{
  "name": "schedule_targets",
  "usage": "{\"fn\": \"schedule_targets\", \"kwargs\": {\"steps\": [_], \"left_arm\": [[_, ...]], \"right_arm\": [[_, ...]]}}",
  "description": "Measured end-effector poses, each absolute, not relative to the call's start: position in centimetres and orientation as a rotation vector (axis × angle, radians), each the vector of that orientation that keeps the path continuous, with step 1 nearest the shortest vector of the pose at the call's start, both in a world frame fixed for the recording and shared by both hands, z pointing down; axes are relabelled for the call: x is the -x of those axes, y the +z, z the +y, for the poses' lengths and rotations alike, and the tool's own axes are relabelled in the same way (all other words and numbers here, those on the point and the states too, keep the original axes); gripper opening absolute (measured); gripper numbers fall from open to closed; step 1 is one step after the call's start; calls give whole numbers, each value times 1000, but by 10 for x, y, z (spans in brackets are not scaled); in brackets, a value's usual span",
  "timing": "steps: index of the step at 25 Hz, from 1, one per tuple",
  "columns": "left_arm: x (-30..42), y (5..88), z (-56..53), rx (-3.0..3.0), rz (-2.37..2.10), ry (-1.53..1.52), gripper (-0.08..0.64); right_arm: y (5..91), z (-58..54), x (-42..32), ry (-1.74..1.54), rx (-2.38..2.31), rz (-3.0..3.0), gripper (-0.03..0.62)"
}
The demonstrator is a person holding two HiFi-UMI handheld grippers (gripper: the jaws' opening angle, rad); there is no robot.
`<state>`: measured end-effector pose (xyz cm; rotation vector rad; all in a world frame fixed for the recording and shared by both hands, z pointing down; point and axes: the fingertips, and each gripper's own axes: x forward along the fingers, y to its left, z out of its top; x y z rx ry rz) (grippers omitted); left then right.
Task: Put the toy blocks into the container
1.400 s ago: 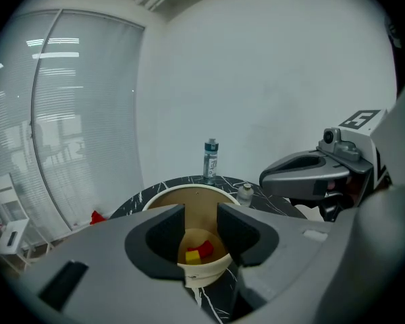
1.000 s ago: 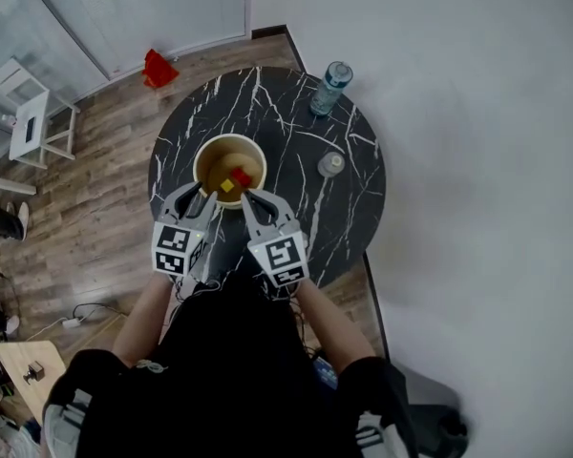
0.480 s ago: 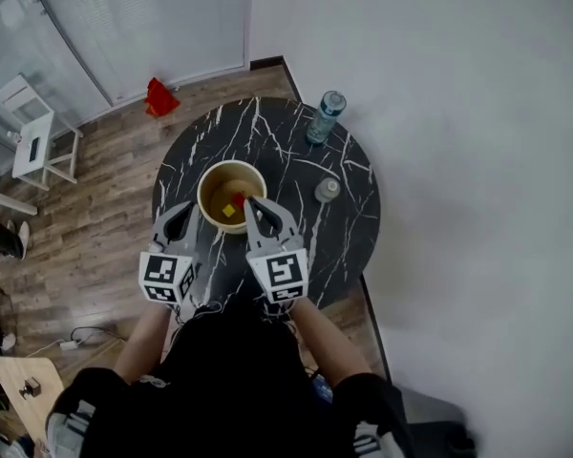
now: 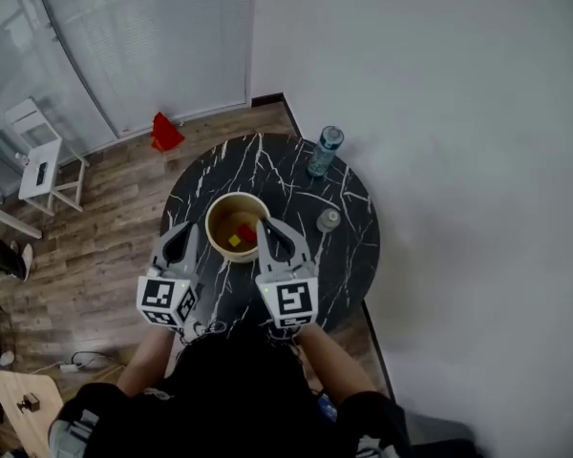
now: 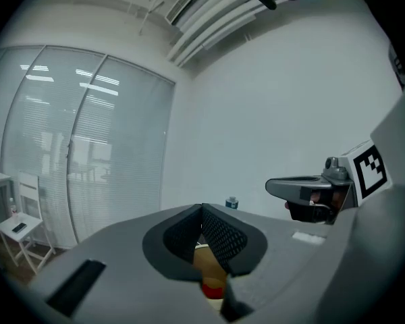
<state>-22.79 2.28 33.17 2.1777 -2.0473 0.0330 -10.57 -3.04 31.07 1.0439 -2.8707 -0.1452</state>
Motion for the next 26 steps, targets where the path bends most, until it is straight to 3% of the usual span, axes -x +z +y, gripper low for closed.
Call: {"fn": "schedule_targets", "kwargs": {"steps": [26], "left_arm": [[223, 322, 14, -2222, -2078, 45, 0]], "right_arm": [[295, -30, 112, -202, -1016, -2878, -3]]}}
